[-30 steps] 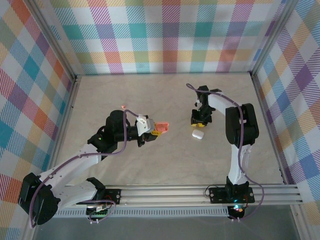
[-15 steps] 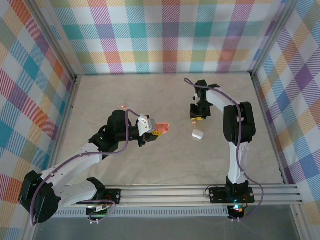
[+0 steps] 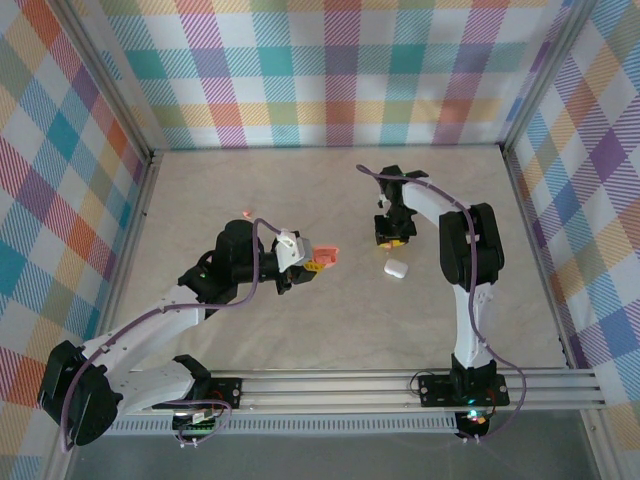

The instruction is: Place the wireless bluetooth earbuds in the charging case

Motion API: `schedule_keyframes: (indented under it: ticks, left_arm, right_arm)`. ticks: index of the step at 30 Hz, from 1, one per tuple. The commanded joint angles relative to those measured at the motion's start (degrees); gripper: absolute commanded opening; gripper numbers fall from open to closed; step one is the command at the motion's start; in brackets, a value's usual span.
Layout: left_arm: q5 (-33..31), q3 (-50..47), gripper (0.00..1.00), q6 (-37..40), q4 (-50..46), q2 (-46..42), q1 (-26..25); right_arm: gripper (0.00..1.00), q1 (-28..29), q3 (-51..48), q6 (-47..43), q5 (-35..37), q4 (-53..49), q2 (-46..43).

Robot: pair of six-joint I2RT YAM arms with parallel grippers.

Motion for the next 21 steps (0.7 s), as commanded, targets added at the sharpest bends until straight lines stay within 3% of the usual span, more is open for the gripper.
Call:
schedule_keyframes:
  ticks: [1, 13, 21]
  left_arm:
    - [-0.02, 1.63, 0.00, 0.80, -0.14, -0.05, -0.86]
    - [-0.68, 0.80, 0.00, 0.88, -1.06, -2.25, -0.86]
    - [-0.69, 0.77, 0.00, 0.80, -1.16, -2.50, -0.99]
  right_arm:
    - [0.33, 0.49, 1.68, -0.98, 1.13, -2.07, 0.85]
    - [0.28, 0.96, 2.71, -0.70, 0.57, -2.38, 2.74]
    - [0.19, 1.14, 2.82, -1.14, 0.58, -2.61, 2.04]
